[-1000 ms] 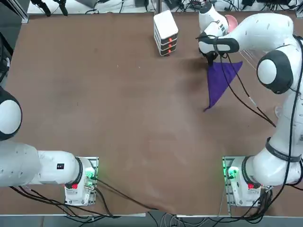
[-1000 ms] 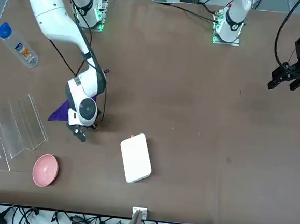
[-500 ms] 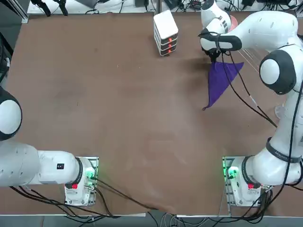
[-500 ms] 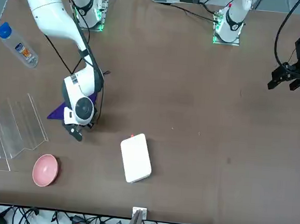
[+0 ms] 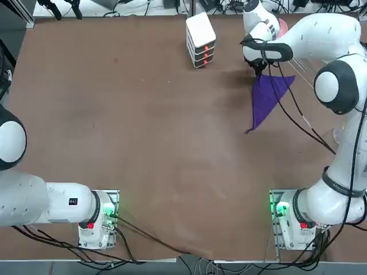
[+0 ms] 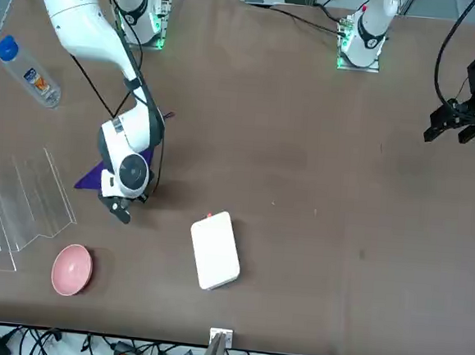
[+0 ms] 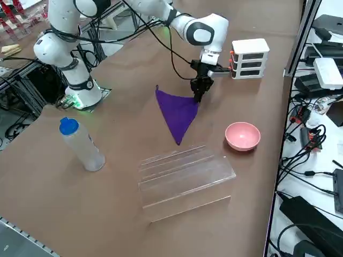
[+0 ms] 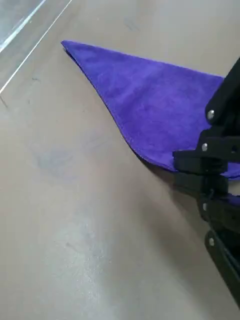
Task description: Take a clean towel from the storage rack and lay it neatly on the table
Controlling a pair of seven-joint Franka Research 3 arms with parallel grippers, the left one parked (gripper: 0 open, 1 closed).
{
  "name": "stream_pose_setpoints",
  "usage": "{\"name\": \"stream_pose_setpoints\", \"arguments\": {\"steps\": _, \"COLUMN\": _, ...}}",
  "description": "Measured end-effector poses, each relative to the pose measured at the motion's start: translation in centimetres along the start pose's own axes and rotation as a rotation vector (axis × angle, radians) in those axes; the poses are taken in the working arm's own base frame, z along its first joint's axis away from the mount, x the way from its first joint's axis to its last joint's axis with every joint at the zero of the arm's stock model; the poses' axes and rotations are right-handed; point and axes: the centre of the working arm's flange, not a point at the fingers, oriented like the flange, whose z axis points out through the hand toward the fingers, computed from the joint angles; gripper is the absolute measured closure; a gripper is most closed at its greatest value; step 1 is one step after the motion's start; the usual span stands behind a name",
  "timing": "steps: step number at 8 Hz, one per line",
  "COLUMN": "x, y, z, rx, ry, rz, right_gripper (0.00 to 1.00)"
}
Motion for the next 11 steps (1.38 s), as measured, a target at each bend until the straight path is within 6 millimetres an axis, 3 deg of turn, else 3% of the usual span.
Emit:
{"name": "stream_pose_setpoints", "arguments": {"steps": 2, "x": 0.0, "y": 0.0, "z": 0.0, "rx": 0.0, "ry": 0.0, "rz": 0.0, "right_gripper": 0.95}}
{"name": "stream_pose_setpoints", "arguments": {"steps": 4, "x": -0.01, "y": -0.01, "z": 0.0, "rx": 0.001, "ry": -0.001, "rz": 0.001, "right_gripper": 0.87}}
{"name": "stream_pose_setpoints", "arguments": {"steps": 6, "x": -0.01, "y": -0.01, "z": 0.0, "rx": 0.001, "ry": -0.001, "rz": 0.001, "right_gripper": 0.87}}
{"name": "stream_pose_setpoints", "arguments": {"steps": 11, "x": 0.0, "y": -0.02, "z": -0.03, "rx": 0.002, "ry": -0.001, "rz": 0.001, "right_gripper": 0.99}}
